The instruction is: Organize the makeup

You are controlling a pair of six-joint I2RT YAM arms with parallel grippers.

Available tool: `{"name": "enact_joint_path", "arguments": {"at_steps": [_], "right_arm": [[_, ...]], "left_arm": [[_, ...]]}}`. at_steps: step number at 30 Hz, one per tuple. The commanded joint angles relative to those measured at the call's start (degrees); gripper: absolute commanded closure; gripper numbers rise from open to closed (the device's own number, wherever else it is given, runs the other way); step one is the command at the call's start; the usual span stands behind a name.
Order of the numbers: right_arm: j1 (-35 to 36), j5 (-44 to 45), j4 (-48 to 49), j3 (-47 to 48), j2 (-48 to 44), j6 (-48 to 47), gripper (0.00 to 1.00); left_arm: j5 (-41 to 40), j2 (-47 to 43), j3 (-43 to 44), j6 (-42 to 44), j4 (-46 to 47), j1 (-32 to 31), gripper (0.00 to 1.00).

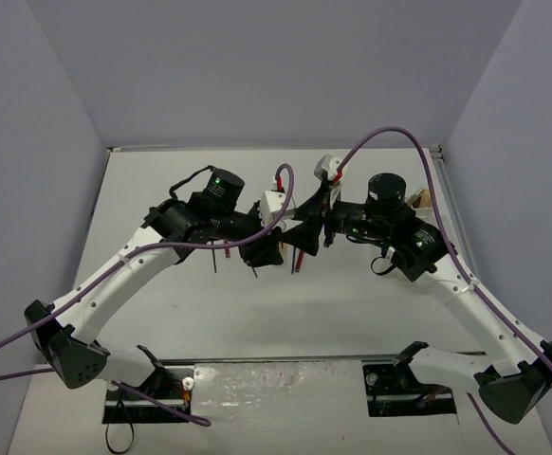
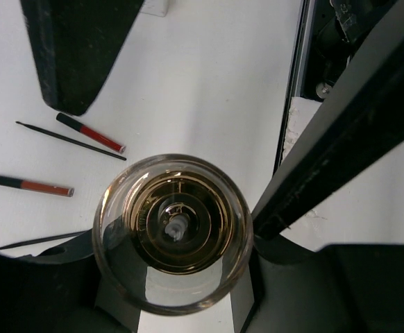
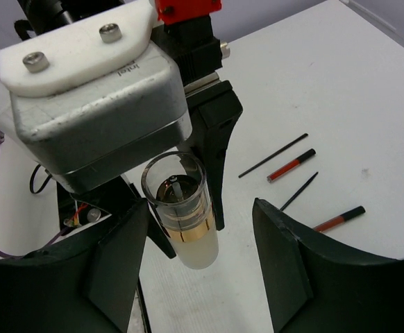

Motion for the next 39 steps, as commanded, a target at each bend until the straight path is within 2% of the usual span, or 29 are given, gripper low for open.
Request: {"name": "enact_joint_path", "arguments": {"at_steps": [1, 15, 25, 28, 30, 32, 34, 39], "right_arm": [[1.2, -0.8, 6.7, 1.6, 0.4, 0.1, 0.45], [4.1, -1.6, 10.6, -0.3, 2.6, 1.3, 0.52], [5.7, -1.6, 10.7, -0.7, 4.1, 1.4, 0.52], [5.7, -1.3, 10.8, -0.6, 4.0, 1.3, 0.61], [5.7, -1.5, 10.8, -0.4, 4.3, 1.3, 0.72], [5.6, -1.8, 10.8, -0.3, 4.7, 1.2, 0.87], [5.7, -2.2, 10.8, -0.4, 5.0, 1.1, 0.96], [5.6, -1.3, 10.8, -1.8, 3.8, 0.7, 1.0]], "left_arm": [[3.3, -3.4, 1.2, 1.9, 4.3, 0.4, 1.0], [7.4, -4.1, 0.5, 0.3, 7.9, 0.7, 1.0], [10.5, -5.2, -0.1, -0.1, 9.1, 1.6, 1.0], [10.3, -5.4, -1.1, -0.6, 9.8, 1.7, 1.0], [9.9, -5.3, -1.6, -0.7, 10.0, 1.8, 1.0], [9.4, -5.1, -2.0, -0.3, 10.0, 1.9, 1.0], [9.1, -4.8, -2.1, -0.1, 9.8, 1.9, 1.0], [8.9, -4.7, -2.4, -0.3, 10.4, 2.6, 1.0]]}}
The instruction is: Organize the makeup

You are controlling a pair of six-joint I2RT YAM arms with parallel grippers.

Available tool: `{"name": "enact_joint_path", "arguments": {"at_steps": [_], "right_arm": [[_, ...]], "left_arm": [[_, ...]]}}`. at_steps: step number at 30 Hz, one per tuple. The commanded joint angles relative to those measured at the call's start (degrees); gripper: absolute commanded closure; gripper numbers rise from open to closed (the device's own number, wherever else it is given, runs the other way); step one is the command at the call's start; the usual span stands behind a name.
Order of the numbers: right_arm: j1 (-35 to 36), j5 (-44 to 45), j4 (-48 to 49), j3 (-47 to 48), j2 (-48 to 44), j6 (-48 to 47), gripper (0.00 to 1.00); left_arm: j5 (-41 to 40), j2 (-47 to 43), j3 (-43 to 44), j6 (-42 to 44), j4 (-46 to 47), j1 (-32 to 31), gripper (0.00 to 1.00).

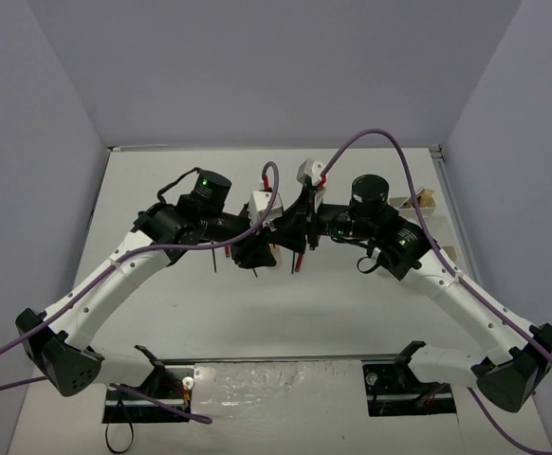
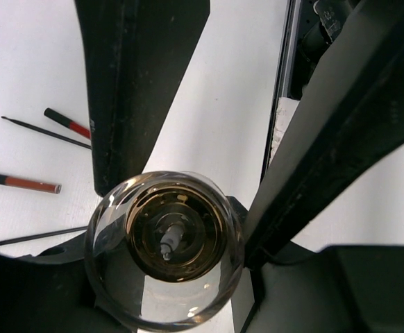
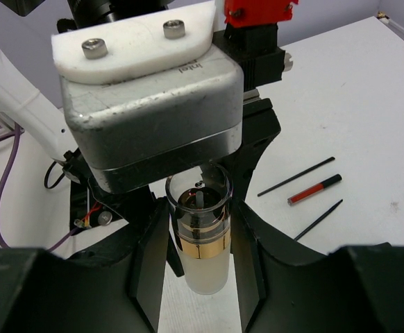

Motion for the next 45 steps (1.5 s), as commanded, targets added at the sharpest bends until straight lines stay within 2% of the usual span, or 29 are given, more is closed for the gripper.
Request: {"name": "enact_joint_path", "arguments": {"at_steps": [1, 12, 20, 21, 23, 26, 28, 31, 34, 36, 39, 45], "right_arm": [[1.1, 1.0, 4.5, -1.6, 0.0, 0.3, 1.0], [1.0, 8.3, 8.4, -5.7, -5.4, 3.2, 1.0], [1.0, 9.6, 9.1, -7.4, -5.7, 3.6, 1.0], [1.0, 10.2, 9.0, -7.8, -5.9, 3.6, 0.92], [1.0, 11.7, 8.4, -9.0, -6.7, 3.5, 0.68], [0.9, 15.5, 6.2, -10.6, -8.9, 2.9, 0.43], [0.9, 19.3, 3.0, -11.0, -11.2, 1.9, 0.27], [0.9, 26.1, -2.1, -11.2, -15.9, 1.3, 0.11], [0.9, 33.0, -7.8, -11.5, -20.2, 2.5, 0.02], [0.9, 38.2, -9.6, -12.0, -23.0, 3.8, 0.0], [0.9, 47.2, -11.3, -13.3, -27.9, 5.5, 0.0], [0.9, 53.4, -13.1, -15.1, -32.3, 7.3, 0.0]], "left_arm": [[4.1, -1.9, 1.6, 0.2, 9.1, -0.2, 1.0], [2.4, -6.3, -7.2, -8.5, 24.0, 0.9, 1.0], [2.2, -5.6, -9.5, -10.5, 27.5, 0.9, 1.0], [1.5, -5.6, -9.8, -10.4, 27.7, 0.9, 1.0], [-0.7, -5.6, -10.6, -10.1, 28.0, 0.9, 1.0], [-4.5, -5.6, -12.2, -9.7, 28.6, 0.8, 1.0], [-7.2, -5.1, -13.2, -9.7, 29.0, 0.6, 1.0], [-12.0, -3.5, -14.9, -10.1, 30.5, -0.1, 1.0], [-16.1, -1.4, -17.9, -12.0, 34.7, -1.2, 1.0], [-19.5, 0.3, -20.5, -14.3, 38.8, -2.0, 1.0], [-26.6, 3.7, -24.1, -17.4, 46.9, -4.5, 1.0], [-35.8, 9.6, -25.8, -22.5, 54.8, -8.8, 1.0]]}}
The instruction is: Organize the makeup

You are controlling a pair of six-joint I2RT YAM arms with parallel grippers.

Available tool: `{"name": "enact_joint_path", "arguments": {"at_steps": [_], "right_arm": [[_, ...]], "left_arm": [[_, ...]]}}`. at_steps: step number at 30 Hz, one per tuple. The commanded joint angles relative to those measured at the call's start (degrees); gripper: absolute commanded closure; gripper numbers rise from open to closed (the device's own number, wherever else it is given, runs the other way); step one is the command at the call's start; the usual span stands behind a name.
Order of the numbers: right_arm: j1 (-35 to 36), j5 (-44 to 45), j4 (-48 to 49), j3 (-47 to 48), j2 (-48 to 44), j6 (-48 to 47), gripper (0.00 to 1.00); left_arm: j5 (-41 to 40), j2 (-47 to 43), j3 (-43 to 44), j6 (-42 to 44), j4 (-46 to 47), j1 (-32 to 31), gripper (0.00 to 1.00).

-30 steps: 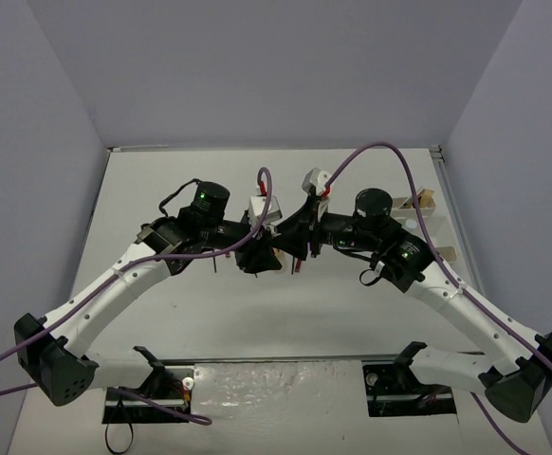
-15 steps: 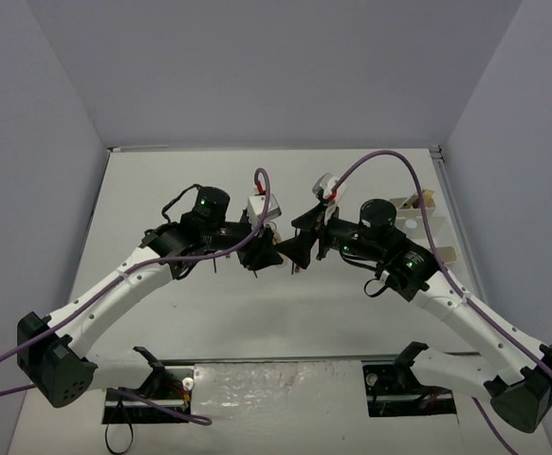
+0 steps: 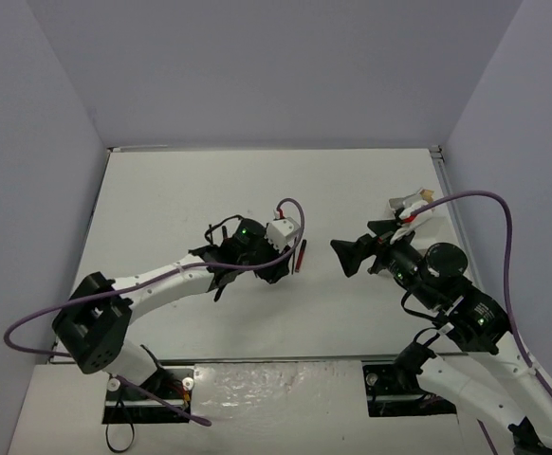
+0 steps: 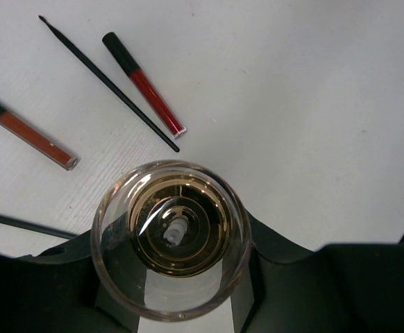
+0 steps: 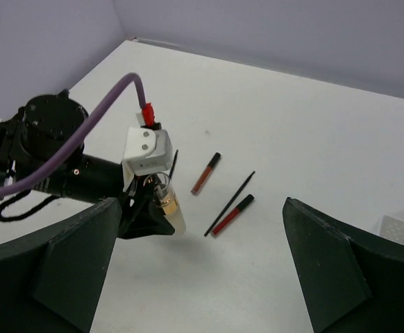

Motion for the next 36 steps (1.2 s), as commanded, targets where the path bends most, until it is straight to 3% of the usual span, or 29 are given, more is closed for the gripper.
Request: {"name": "enact_joint_path", "arguments": {"at_steps": [1, 19, 20, 24, 27, 36], "right_arm": [[0.1, 8.9, 0.0, -0.6, -1.2, 2.0, 0.0], [0.2, 10.3, -0.8, -2.4, -2.4, 2.9, 0.0], [0.2, 10.3, -0.8, -2.4, -2.1, 3.0, 0.0], [0.2, 9.6, -0.8, -2.5, -1.6, 2.9, 0.0], [0.1, 9.4, -0.8, -2.4, -1.4, 2.8, 0.0], [0.1, 8.6, -0.9, -1.8, -1.4, 2.9, 0.0]], "left_arm": [[-9.9, 1.2, 2.0, -6.5, 14.6, -2.7, 1.0], [-19.7, 10.8, -2.5, -13.4, 18.1, -3.2, 0.99], [-19.8, 11.3, -2.0, -13.5, 17.5, -3.2, 0.96], [-19.9, 12.2, -2.0, -14.7, 16.8, -3.2, 0.67], [-20.2, 12.4, -2.0, -15.6, 16.5, -3.4, 0.51], [-22.3, 10.1, 0.3, -16.6, 11.8, -4.4, 0.26]]}}
